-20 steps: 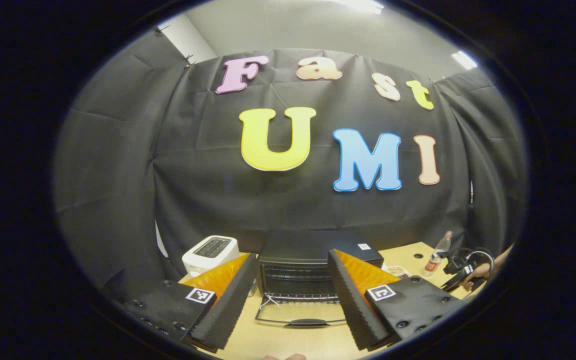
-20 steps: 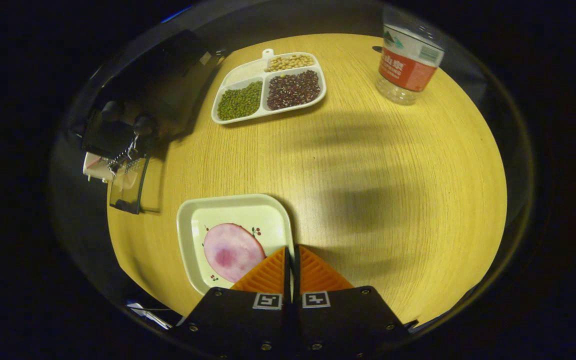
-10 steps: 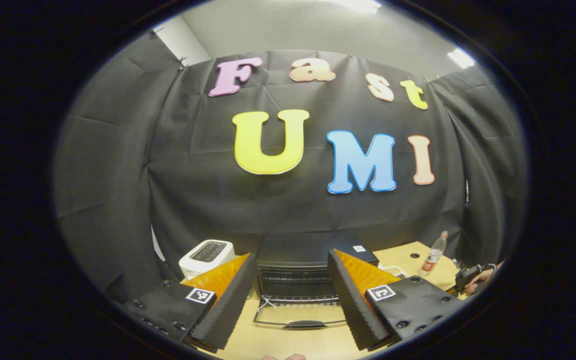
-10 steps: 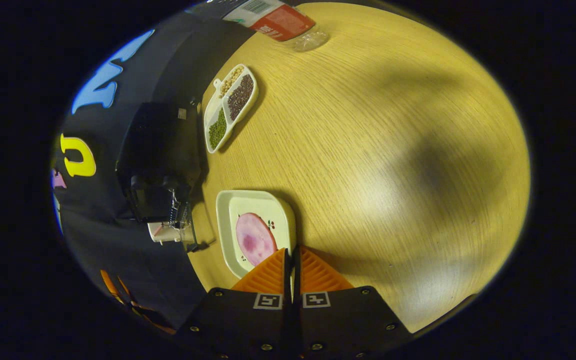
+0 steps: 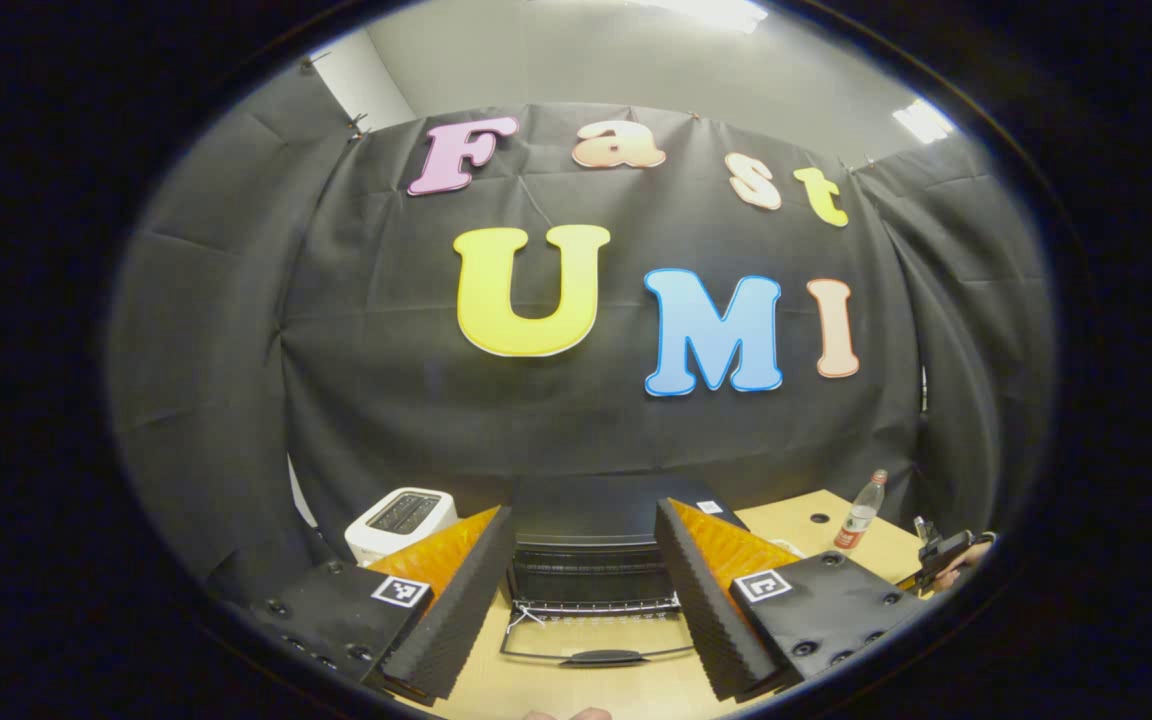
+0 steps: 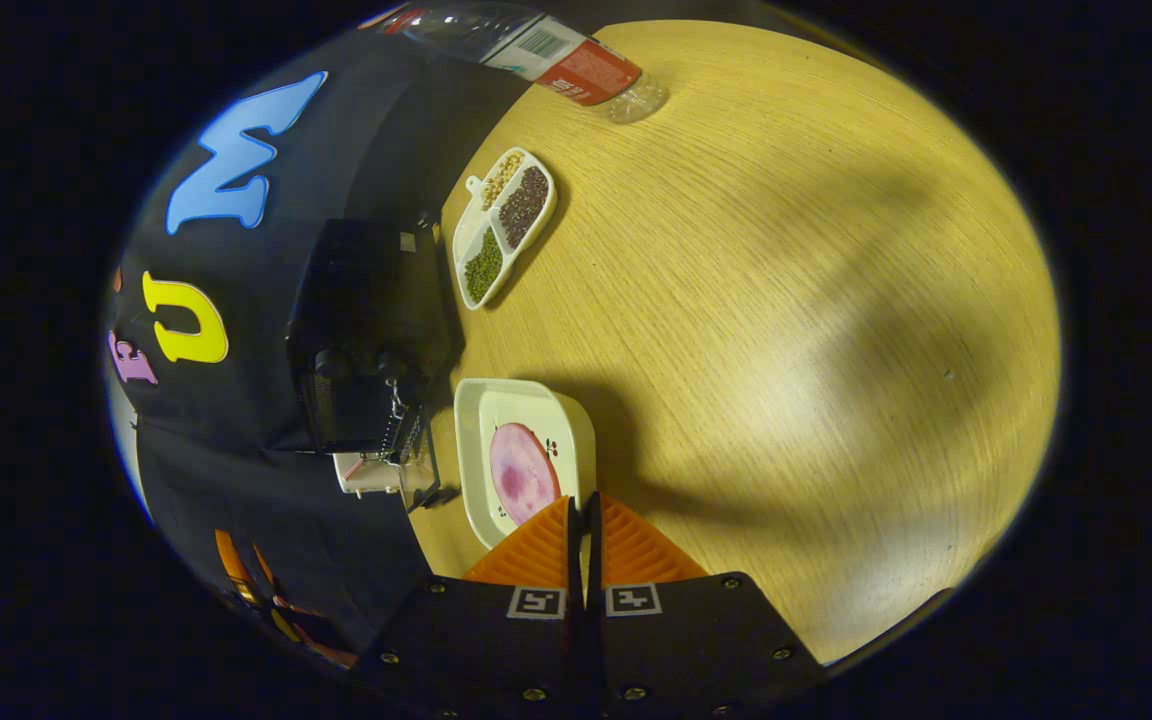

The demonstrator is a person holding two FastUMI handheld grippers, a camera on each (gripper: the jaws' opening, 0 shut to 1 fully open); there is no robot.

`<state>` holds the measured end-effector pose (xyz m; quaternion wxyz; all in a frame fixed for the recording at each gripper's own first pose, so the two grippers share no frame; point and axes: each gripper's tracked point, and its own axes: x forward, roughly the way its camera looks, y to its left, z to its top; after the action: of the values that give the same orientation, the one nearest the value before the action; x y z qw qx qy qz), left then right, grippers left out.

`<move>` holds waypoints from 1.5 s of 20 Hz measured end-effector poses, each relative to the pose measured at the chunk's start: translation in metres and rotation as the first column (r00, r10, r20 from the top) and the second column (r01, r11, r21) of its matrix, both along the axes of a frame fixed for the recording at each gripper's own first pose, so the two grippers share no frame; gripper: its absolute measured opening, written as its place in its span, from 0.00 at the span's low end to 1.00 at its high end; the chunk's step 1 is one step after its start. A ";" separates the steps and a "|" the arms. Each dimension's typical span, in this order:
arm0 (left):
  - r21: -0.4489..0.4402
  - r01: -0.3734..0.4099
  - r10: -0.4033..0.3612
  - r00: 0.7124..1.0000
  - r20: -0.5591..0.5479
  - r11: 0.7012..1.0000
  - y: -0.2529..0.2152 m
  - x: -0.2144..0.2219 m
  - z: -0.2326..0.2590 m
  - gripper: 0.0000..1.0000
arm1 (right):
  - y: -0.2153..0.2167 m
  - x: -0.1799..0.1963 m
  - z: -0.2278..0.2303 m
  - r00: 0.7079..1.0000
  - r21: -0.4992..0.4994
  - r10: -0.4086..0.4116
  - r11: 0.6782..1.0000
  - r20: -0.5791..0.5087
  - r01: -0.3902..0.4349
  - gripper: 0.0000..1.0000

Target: Open the electric oven with the left hand, put the food in, and close the electric oven.

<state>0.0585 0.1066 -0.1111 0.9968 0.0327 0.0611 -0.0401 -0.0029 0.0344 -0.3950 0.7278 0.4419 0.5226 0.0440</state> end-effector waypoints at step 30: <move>-0.009 -0.102 0.102 0.993 0.064 0.995 0.140 -0.021 0.025 0.99 | 0.231 0.098 0.048 0.904 0.129 -0.418 0.905 0.085 0.406 0.01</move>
<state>0.0375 0.2468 -0.0859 0.9991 0.0278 0.0303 0.0118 0.0949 0.2650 -0.3466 0.7235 0.5779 0.3731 -0.0583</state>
